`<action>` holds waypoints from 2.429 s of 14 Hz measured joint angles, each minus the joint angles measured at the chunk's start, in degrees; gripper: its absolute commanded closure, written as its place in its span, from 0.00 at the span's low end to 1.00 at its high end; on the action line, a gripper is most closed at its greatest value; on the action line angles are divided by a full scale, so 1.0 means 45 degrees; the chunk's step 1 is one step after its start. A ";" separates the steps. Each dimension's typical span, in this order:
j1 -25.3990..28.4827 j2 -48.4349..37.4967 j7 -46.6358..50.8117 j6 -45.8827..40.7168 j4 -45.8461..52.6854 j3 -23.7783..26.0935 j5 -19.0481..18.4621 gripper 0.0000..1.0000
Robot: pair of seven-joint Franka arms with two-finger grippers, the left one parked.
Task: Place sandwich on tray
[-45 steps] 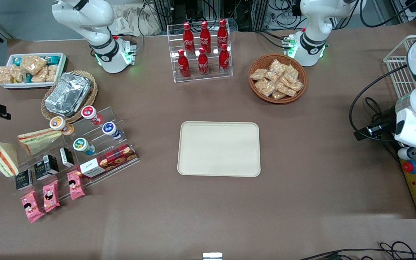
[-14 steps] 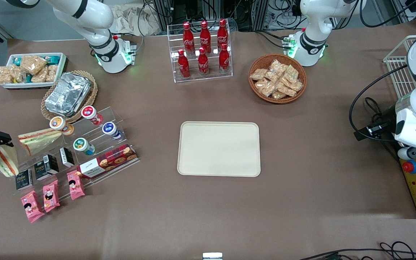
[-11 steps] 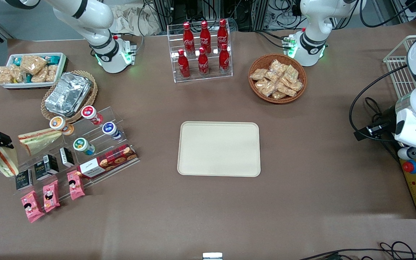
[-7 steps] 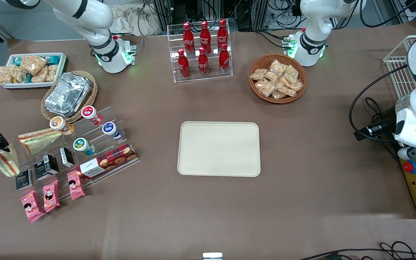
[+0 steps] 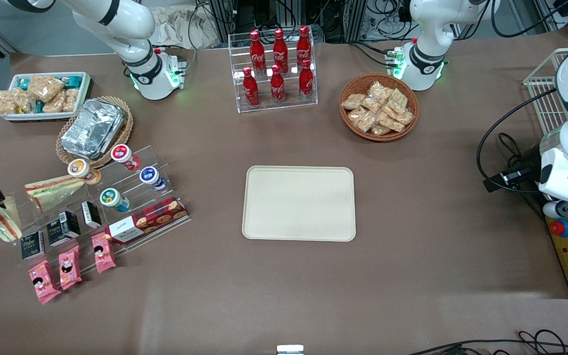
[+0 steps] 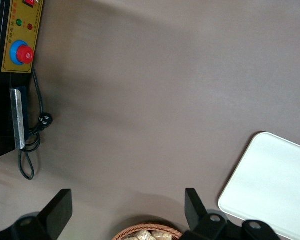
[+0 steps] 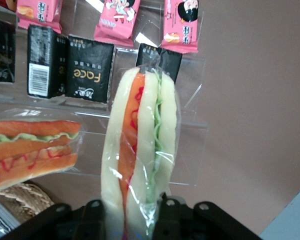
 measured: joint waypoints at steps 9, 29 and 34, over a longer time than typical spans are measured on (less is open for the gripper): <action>0.1520 -0.0089 -0.0118 -0.4032 0.3181 0.0990 0.0040 0.75; 0.9070 0.1217 0.3853 -0.1934 0.3394 0.2564 0.1619 0.73; 1.0355 0.2358 0.4579 -0.0162 0.3395 0.2567 0.1529 0.73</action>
